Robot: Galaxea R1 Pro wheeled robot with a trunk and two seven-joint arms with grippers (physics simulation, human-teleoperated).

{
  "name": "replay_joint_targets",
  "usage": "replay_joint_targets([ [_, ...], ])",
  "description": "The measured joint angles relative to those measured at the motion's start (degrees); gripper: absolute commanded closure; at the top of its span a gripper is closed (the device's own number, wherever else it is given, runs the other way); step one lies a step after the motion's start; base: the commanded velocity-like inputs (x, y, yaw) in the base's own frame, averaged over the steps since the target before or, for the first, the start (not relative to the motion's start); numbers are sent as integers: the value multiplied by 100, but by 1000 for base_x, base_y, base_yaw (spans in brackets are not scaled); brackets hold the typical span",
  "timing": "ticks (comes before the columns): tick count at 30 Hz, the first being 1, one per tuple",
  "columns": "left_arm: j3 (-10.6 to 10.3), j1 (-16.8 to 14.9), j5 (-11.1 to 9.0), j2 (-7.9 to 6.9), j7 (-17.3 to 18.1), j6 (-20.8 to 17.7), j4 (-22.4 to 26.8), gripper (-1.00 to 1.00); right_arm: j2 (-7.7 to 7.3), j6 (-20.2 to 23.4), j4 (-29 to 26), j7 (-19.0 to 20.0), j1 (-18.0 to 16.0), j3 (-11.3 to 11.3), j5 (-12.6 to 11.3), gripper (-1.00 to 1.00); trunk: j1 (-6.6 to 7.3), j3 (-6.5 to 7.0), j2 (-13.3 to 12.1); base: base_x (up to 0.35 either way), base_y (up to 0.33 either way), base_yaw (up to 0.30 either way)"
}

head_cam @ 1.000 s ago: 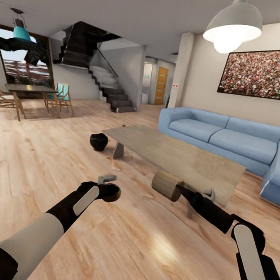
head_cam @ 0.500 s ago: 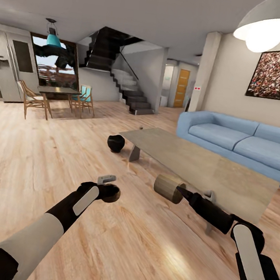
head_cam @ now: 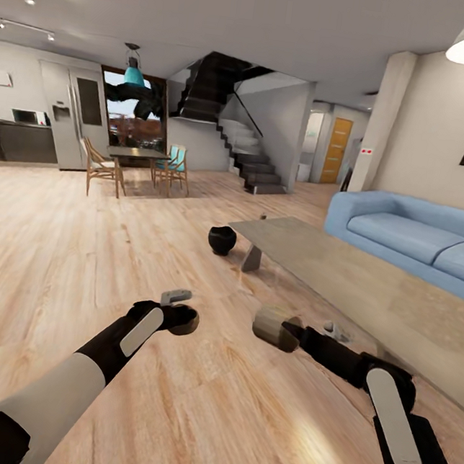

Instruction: Place each of the two pumpkins and all three candles from the living room inside a cabinet in the living room (use any cabinet), then make sure every cabinet is closed, and position the cauldron so it is next to a table in the living room.

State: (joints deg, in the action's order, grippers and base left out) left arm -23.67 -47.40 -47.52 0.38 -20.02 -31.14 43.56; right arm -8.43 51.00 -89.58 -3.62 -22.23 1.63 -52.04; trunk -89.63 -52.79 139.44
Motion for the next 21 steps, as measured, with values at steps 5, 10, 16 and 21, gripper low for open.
replay_joint_targets([
  [5, 15, 0, -10, -8, -6, -38, -6, 100, 21, 19, 3, -1175, -47, -517, -30, 100, 0, 0, 0, 0, 0, 287],
  [10, 25, -1, -8, -23, -13, -114, -23, 100, 222, 10, 2, -2262, -169, -948, -39, 100, 88, 72, -159, 0, 0, 290],
  [16, 27, -5, -3, -27, -18, -278, -49, 100, 550, 13, 2, -3591, -319, -1384, -42, 100, 220, 177, -399, 0, 0, 288],
  [21, 28, -8, 9, -22, -107, -471, -96, 100, 620, 0, 1, -4179, -397, -1702, -47, 100, 329, 254, -600, 0, 0, 264],
])
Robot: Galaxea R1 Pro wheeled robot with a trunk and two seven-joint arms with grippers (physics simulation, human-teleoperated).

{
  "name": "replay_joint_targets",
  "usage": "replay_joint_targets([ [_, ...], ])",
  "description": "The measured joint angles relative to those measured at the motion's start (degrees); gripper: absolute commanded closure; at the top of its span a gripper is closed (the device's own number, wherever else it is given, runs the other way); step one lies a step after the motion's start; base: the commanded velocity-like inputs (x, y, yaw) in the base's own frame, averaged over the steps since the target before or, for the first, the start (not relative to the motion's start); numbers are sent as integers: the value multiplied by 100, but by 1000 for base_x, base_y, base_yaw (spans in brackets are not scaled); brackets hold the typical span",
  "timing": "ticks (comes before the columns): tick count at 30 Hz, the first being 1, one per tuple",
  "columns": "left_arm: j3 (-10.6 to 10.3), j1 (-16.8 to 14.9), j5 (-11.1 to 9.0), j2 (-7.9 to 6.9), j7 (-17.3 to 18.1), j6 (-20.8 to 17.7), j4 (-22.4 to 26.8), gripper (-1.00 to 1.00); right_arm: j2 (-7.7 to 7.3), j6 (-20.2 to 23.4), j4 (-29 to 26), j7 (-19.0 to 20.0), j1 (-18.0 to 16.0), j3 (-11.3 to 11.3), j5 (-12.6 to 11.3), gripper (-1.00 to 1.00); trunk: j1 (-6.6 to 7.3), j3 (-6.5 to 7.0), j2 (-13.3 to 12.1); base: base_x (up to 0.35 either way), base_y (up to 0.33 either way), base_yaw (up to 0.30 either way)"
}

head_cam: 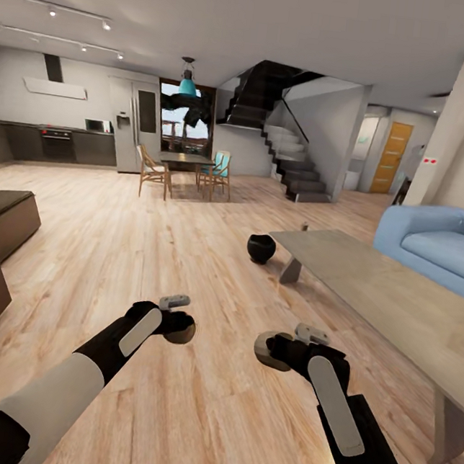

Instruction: Place each of the two pumpkins and all three candles from the living room inside a cabinet in the living room (use any cabinet), then make sure every cabinet is closed, and position the cauldron so it is next to a table in the living room.

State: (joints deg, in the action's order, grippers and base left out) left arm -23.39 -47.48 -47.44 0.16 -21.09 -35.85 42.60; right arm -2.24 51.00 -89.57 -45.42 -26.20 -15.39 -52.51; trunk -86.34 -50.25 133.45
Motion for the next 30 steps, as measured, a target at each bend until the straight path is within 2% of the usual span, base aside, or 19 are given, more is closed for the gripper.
replay_joint_targets([
  [5, 0, -2, -4, 8, -218, -132, -26, 100, 13, -7, -2, -133, -15, -73, 7, 100, 110, 76, -200, 0, 0, 123],
  [8, 3, -1, -14, 10, -291, -341, -163, 100, 16, -10, -2, -161, -18, -92, 9, 100, 176, 126, -321, 0, 0, 40],
  [13, 8, -14, -32, 12, -312, -515, -656, 100, 17, -7, -3, -141, -20, -114, 0, 100, 286, 214, -521, 0, 0, 11],
  [22, 13, -20, -114, 14, -290, -558, -837, 100, 18, -22, -3, -135, -20, -136, 0, 100, 483, 376, -882, -36, 0, 2],
  [30, 15, -13, -128, 8, -282, -556, -817, 100, 18, -22, -4, -104, -19, -146, 0, 100, 484, 377, -884, -8, 0, 2],
])
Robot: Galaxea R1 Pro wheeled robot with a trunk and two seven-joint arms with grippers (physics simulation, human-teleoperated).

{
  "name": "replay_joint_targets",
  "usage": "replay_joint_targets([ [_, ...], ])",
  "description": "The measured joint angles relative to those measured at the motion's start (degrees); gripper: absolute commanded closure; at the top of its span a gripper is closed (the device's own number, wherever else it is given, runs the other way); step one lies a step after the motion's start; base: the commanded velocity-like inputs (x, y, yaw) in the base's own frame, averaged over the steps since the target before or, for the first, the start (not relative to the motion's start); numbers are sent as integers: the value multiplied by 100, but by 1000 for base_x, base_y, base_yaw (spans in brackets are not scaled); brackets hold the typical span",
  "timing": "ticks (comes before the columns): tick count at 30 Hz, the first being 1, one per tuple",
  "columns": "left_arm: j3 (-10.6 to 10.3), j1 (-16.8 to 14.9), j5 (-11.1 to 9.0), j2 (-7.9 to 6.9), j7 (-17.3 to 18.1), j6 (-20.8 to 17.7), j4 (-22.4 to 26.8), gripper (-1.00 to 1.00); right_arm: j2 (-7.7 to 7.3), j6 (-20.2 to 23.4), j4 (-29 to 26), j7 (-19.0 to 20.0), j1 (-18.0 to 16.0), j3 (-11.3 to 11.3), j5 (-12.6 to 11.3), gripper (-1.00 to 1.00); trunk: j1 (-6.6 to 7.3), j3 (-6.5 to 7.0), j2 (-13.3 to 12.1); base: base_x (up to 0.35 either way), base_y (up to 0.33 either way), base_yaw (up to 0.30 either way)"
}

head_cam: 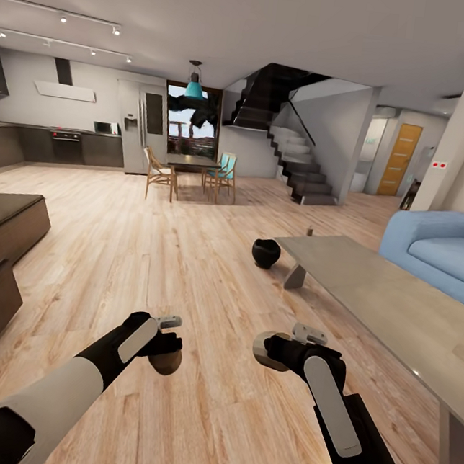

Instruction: Place each of the two pumpkins and all three candles from the living room inside a cabinet in the living room (use any cabinet), then make sure every cabinet is closed, and position the cauldron so it is next to a table in the living room.

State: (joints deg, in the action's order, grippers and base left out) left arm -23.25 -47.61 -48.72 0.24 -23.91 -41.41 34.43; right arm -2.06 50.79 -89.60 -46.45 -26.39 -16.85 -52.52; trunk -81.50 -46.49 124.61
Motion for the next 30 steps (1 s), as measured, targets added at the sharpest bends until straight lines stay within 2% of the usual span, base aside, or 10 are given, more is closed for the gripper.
replay_joint_targets([
  [8, -7, 6, 0, 3, 17, -5, -7, 100, 1, 2, 2, 10, -1, -2, 0, 100, 3, -10, 0, 183, 0, 133],
  [21, -8, 4, -1, 4, 21, -7, -30, 100, 1, 5, 4, 3, 0, -113, -6, 100, 3, -79, 0, 325, -4, 218],
  [30, -8, 4, -3, 4, 21, -5, -31, 100, 6, 14, 3, 1, 0, -156, -5, 100, 3, -138, 0, 331, -92, 201],
])
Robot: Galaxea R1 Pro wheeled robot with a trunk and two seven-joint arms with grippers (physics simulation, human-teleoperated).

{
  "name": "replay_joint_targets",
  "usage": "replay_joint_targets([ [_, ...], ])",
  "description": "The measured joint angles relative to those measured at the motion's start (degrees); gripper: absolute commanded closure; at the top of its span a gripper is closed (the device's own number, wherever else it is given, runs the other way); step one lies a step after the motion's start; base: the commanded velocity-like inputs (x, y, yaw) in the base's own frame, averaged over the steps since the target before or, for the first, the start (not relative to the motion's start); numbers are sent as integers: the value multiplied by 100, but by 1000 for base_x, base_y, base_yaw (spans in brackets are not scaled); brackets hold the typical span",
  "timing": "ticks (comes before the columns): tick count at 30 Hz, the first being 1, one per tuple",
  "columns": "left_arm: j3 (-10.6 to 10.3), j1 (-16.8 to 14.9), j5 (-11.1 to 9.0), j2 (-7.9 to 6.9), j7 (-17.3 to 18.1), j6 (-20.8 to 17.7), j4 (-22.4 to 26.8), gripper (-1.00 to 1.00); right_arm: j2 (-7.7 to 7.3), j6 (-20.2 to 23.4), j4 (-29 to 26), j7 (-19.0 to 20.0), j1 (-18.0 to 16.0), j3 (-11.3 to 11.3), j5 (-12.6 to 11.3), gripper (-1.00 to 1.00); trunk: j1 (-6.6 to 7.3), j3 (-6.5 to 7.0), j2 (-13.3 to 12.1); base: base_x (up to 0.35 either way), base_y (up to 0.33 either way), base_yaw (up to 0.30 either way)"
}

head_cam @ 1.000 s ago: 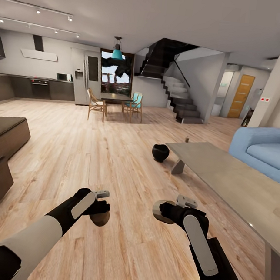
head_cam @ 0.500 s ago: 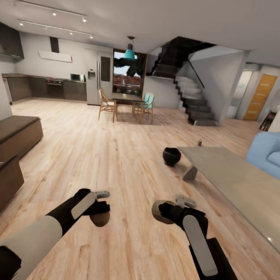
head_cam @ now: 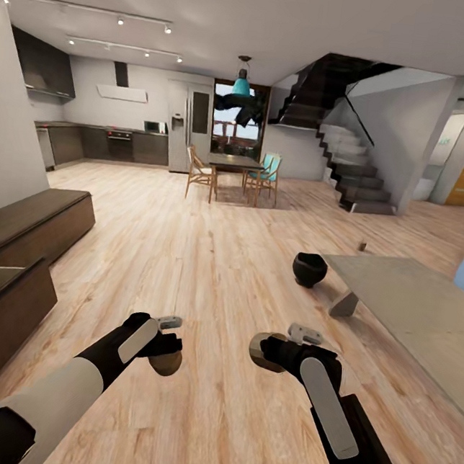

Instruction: Place each of the two pumpkins and all three candles from the living room inside a cabinet in the living room (use any cabinet), then make sure every cabinet is closed, and position the cauldron so it is next to a table in the living room.

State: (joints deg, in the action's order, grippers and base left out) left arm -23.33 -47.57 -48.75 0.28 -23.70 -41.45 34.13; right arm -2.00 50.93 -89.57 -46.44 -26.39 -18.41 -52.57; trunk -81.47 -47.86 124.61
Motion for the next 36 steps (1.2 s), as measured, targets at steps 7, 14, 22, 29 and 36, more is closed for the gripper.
replay_joint_targets([
  [7, 0, 0, 2, 0, -3, 0, -6, 100, 2, 1, 0, -24, 0, -97, -3, 100, 0, -51, 0, 330, -115, 174],
  [14, -6, 0, 1, 1, -8, 0, -9, 100, 3, 3, 0, -41, 0, -141, 1, 100, 0, -104, 0, 324, -131, 156],
  [22, -6, 0, 2, 0, -9, 1, -9, 100, 3, -10, -4, -44, 0, -164, 8, 100, 0, -165, 0, 322, -103, 148],
  [29, -4, -1, 3, 1, -9, 2, -10, 100, -1, -24, -15, -44, 1, -177, 12, 100, 0, -185, 0, 334, -29, 46],
  [36, -5, 0, 3, 5, -14, 0, -8, 100, 2, -26, -17, -50, 0, -182, 11, 100, 0, -187, 0, 338, -29, 180],
])
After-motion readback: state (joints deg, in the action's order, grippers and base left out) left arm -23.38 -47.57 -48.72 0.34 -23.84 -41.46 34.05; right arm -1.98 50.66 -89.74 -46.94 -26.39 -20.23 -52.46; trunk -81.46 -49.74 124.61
